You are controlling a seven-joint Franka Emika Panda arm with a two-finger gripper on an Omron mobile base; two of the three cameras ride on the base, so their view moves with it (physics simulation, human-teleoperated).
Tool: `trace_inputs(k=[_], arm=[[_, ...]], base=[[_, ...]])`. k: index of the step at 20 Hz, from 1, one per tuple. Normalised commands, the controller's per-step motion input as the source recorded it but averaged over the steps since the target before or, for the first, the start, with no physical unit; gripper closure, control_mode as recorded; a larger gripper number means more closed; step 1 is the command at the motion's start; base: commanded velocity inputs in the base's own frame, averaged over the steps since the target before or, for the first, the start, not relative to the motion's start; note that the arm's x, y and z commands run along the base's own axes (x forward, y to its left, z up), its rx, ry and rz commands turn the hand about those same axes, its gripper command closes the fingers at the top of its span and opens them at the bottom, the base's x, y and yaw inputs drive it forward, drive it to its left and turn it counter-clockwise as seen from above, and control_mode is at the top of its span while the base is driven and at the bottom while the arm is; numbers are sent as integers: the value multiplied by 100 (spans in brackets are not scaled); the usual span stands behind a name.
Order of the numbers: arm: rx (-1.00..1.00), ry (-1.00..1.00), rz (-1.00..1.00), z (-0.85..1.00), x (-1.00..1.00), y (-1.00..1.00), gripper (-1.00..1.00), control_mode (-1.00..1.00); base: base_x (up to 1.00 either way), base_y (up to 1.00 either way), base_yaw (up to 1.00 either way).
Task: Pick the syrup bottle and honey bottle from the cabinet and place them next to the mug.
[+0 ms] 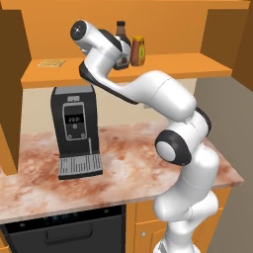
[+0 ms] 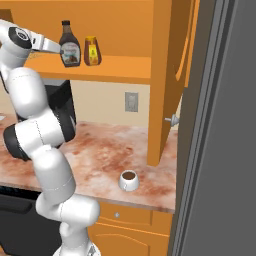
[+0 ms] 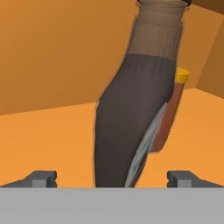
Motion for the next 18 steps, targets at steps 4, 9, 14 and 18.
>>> trace_inputs(k=[4, 9, 14, 18], arm=[[0, 0, -2, 0, 5, 0, -100, -100], [0, 0, -2, 0, 2, 0, -100, -100], [0, 0, -1, 0, 0, -1, -100, -100], [0, 0, 0, 0, 0, -4, -100, -100]], base=[[0, 0, 0], [0, 0, 0], [0, 0, 0], [0, 0, 0]])
